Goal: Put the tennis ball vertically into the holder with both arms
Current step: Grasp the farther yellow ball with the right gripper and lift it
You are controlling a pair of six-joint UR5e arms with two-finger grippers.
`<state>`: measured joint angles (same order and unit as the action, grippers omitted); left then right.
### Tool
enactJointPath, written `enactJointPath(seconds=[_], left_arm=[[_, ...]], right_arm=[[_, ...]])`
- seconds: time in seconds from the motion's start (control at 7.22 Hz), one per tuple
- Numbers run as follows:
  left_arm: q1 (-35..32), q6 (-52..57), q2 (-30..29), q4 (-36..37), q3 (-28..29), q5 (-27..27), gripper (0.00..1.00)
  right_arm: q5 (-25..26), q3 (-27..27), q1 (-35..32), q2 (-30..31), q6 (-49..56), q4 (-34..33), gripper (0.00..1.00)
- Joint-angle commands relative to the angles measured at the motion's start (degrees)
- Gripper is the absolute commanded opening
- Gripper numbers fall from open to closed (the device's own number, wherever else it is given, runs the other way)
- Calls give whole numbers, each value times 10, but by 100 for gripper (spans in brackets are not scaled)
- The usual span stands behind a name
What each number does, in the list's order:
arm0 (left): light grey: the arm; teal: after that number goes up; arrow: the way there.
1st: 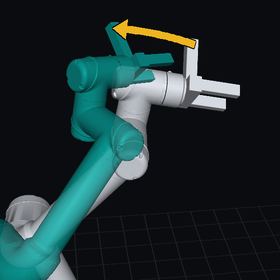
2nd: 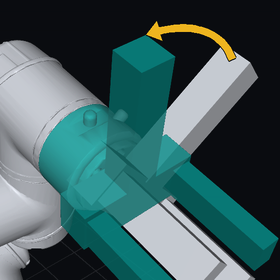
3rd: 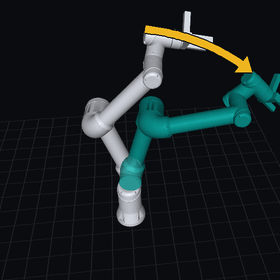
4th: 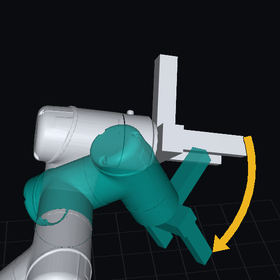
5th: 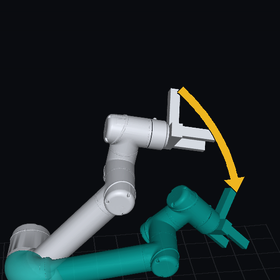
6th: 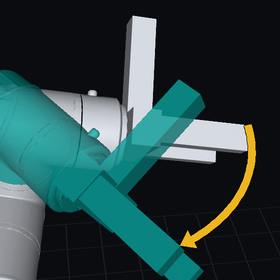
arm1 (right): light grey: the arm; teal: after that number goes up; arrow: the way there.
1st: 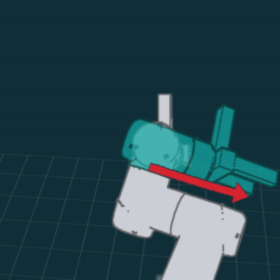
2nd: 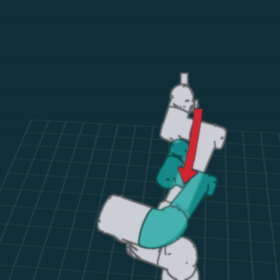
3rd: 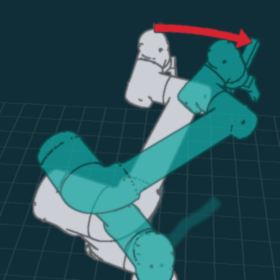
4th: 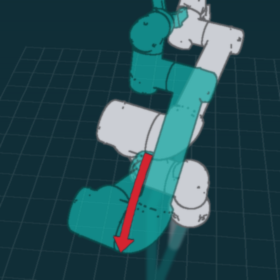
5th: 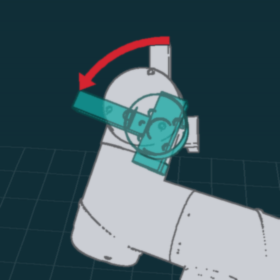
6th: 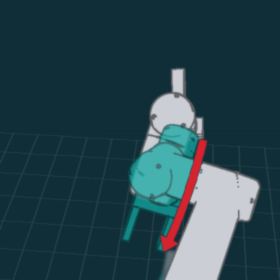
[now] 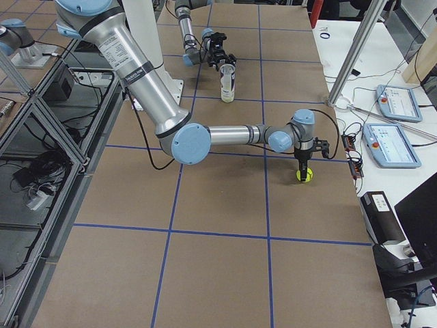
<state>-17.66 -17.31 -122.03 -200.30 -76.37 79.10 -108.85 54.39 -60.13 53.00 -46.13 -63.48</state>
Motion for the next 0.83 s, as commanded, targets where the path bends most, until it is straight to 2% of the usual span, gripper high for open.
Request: enactJointPath(seconds=[0.0,0.14,0.28,0.42,0.69], left_arm=[[0,0,-1,0,0,0,99],[-1,0,0,-1,0,1,99],[-1,-1,2,-3,0,1,99],[-1,-1,4,-5,0,1,99],[-2,-1,6,-6,1,1,99]], right_arm=[[-9,24,-8,-8,0,-6,0],[-49,100,-9,-8,-6,-75,0],[-60,211,-9,-4,-8,-203,0],[-73,298,10,-1,-46,-277,0],[-103,402,56,2,-144,-317,0]])
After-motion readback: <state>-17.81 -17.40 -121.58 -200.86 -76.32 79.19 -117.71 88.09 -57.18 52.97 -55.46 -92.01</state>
